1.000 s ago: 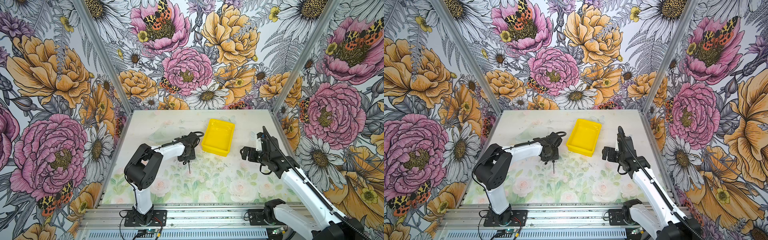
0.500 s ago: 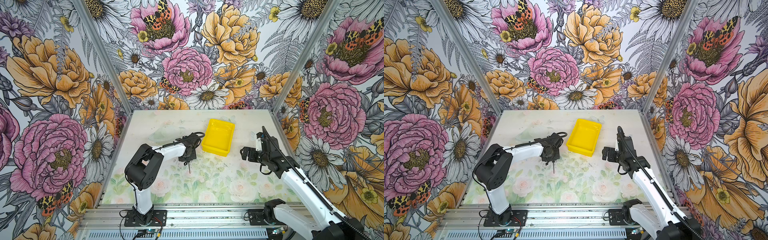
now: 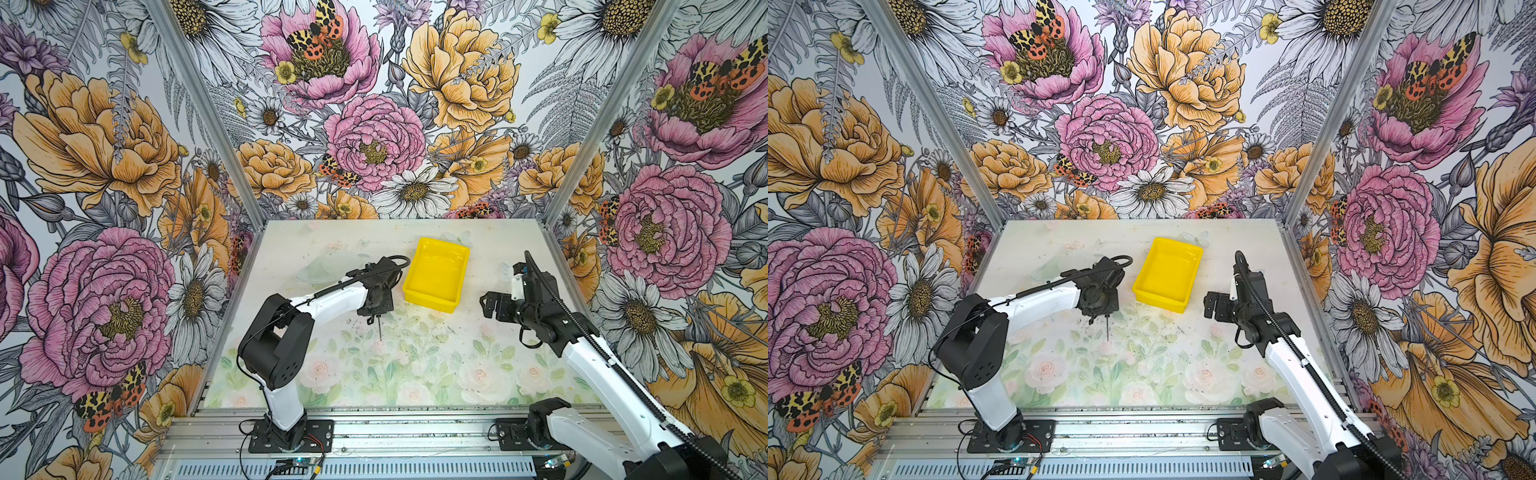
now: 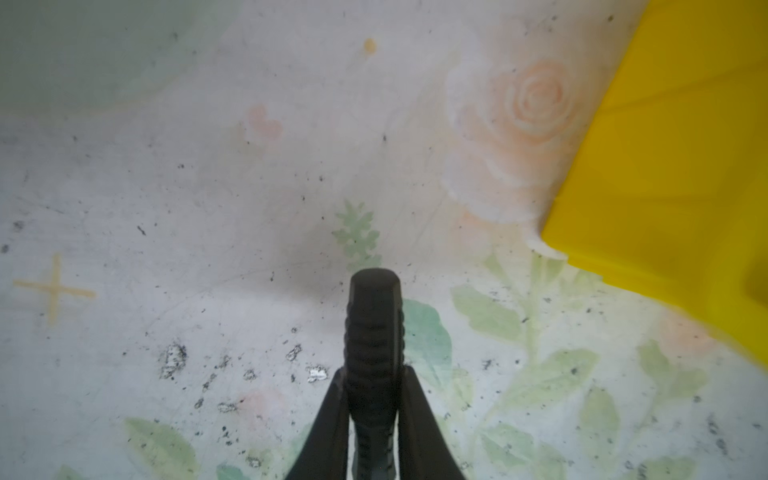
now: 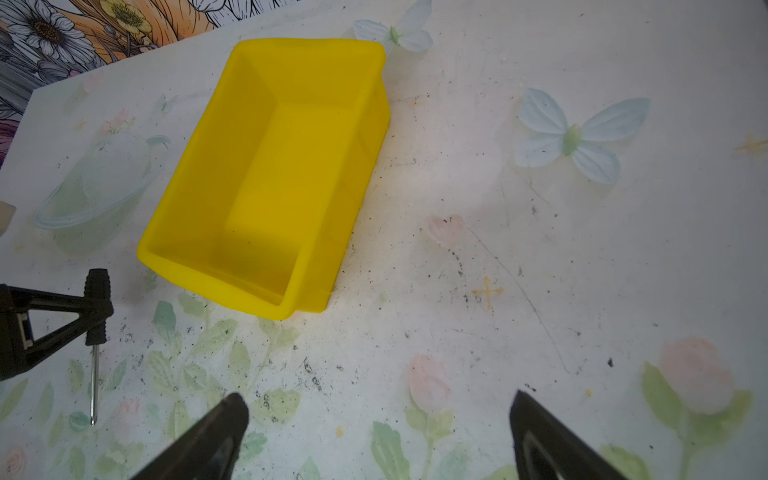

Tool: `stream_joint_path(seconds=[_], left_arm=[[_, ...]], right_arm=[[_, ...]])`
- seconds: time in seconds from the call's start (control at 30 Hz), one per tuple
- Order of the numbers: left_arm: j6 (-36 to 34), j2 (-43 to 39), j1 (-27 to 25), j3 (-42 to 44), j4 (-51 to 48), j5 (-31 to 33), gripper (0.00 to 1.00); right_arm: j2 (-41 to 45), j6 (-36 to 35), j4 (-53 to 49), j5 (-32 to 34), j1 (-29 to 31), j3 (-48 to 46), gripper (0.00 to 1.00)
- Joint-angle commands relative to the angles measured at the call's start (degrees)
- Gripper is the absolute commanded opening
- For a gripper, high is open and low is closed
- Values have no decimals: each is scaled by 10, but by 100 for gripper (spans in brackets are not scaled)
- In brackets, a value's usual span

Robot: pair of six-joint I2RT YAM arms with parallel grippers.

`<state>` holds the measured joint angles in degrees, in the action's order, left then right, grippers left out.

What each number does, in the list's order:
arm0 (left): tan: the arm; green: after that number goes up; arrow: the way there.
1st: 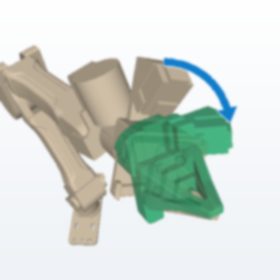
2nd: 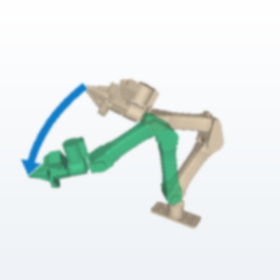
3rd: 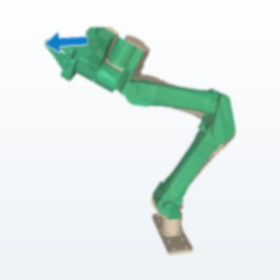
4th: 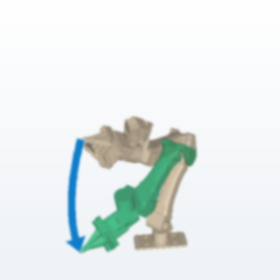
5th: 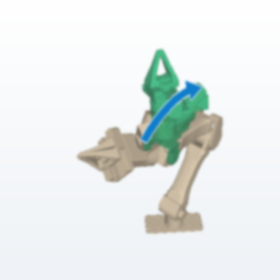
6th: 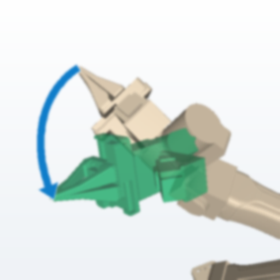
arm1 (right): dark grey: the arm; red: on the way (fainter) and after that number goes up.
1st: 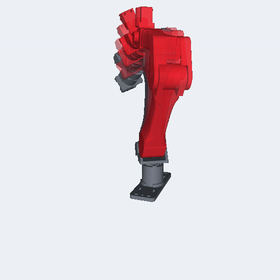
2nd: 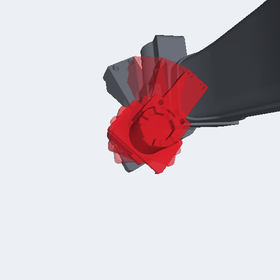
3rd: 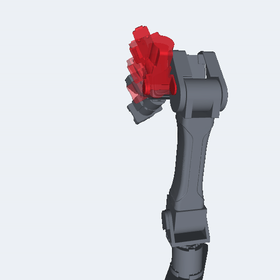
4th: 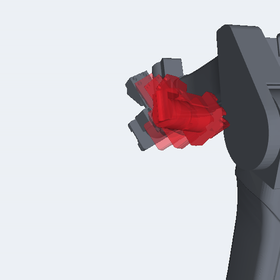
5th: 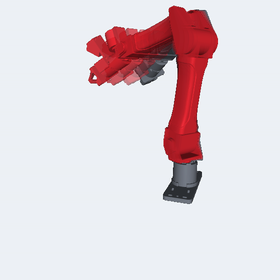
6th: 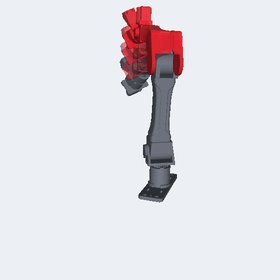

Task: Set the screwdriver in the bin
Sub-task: 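Lift the screwdriver with the left gripper and carry it over the yellow bin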

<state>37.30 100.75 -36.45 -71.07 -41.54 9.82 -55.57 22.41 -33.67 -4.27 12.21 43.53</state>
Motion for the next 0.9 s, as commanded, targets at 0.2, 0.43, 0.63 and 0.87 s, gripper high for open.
stream_joint_path(seconds=[0.2,0.43,0.63,0.87], left_arm=[[-40,-11,-3,-116,-12,-17,5],[-56,30,-4,-221,-12,-53,6],[-74,102,-5,-304,-12,-73,6],[-81,179,-9,-399,-11,-94,5]], right_arm=[[25,-12,43,-20,4,-6,100],[21,-8,52,-17,4,-7,99],[9,-7,59,-11,4,-1,99],[-10,-9,61,-10,4,12,99]])
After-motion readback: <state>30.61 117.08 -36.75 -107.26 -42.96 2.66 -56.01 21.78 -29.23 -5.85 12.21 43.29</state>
